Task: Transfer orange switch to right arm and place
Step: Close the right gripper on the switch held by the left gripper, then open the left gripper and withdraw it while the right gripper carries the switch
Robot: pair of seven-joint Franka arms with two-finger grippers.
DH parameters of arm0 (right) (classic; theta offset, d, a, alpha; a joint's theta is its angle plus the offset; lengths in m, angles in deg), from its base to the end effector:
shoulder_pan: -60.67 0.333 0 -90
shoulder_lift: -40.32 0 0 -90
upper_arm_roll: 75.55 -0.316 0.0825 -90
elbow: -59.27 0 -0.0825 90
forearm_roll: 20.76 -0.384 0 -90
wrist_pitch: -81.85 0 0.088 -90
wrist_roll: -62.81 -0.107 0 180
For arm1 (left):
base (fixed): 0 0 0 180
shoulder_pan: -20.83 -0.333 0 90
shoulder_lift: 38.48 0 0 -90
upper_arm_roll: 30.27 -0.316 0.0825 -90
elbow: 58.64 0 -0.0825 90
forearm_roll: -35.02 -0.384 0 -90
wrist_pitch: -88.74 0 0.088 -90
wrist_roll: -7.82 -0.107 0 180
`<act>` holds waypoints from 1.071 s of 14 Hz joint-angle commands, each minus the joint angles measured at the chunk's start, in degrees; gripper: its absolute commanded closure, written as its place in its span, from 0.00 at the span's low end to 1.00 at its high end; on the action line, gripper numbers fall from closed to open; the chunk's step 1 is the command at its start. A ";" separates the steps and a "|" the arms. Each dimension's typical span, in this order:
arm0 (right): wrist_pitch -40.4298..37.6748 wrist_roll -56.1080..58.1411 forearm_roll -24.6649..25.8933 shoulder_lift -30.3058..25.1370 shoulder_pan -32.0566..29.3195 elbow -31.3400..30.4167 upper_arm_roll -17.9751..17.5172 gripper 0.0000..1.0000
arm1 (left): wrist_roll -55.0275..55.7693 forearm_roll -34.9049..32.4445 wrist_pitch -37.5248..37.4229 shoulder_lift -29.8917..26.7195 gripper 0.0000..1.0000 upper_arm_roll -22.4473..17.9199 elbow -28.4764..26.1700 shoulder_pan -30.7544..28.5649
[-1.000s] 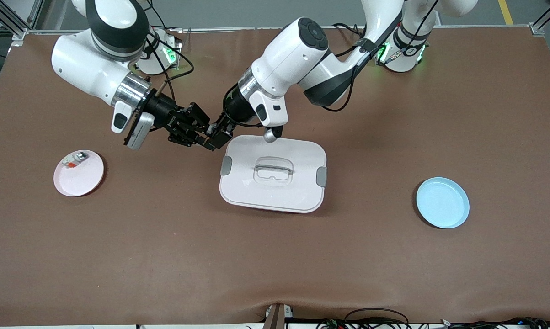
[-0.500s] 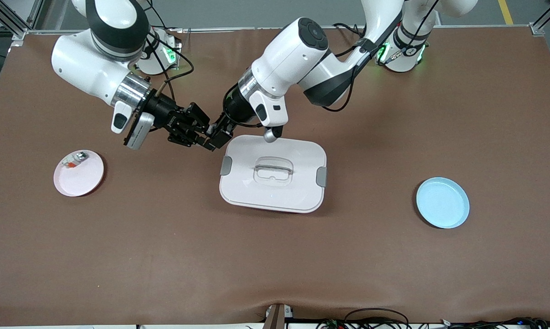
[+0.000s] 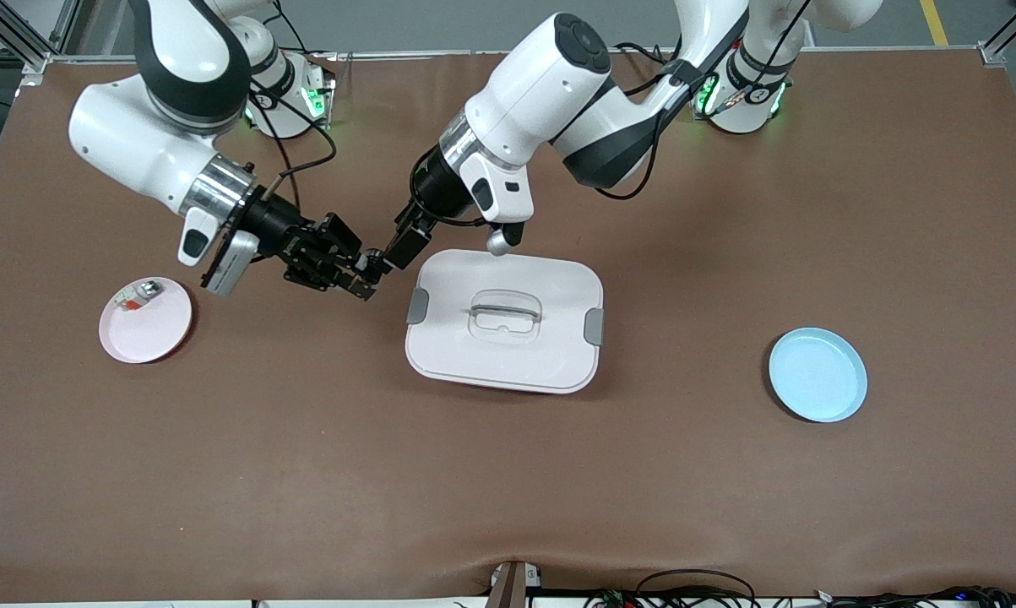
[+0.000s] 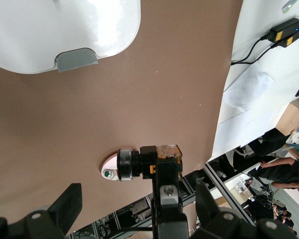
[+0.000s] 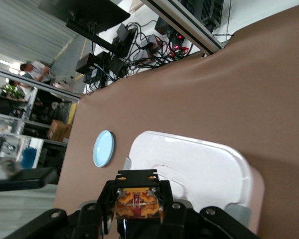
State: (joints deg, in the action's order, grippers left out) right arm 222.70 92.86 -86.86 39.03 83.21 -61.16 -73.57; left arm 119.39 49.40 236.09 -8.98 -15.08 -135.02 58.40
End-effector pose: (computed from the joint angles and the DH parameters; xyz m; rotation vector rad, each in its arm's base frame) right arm 0.5359 0.2002 0.4686 -2.2576 -0.0880 -0.4843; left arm 0.4982 -0.5655 0.5285 1.9012 1.4010 -0.2687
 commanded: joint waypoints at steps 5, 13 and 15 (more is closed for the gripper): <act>-15.57 0.80 26.15 4.63 -9.25 11.78 -0.48 1.00 | -3.00 -3.65 -14.25 -6.81 0.00 -0.42 -0.52 -4.17; -24.47 18.27 40.07 5.95 -16.55 13.82 -0.40 1.00 | -26.81 -5.07 -32.28 -15.86 0.00 0.02 -0.35 -14.53; -25.97 22.14 44.11 5.95 -17.79 13.73 -0.40 1.00 | -33.14 -5.15 -36.23 -17.28 0.00 0.02 -0.26 -17.34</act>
State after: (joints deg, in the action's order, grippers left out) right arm 198.68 111.71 -46.03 44.48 67.13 -48.71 -73.27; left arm 91.18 45.14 203.38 -24.23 -15.24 -134.72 43.17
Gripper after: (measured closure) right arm 0.599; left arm 0.000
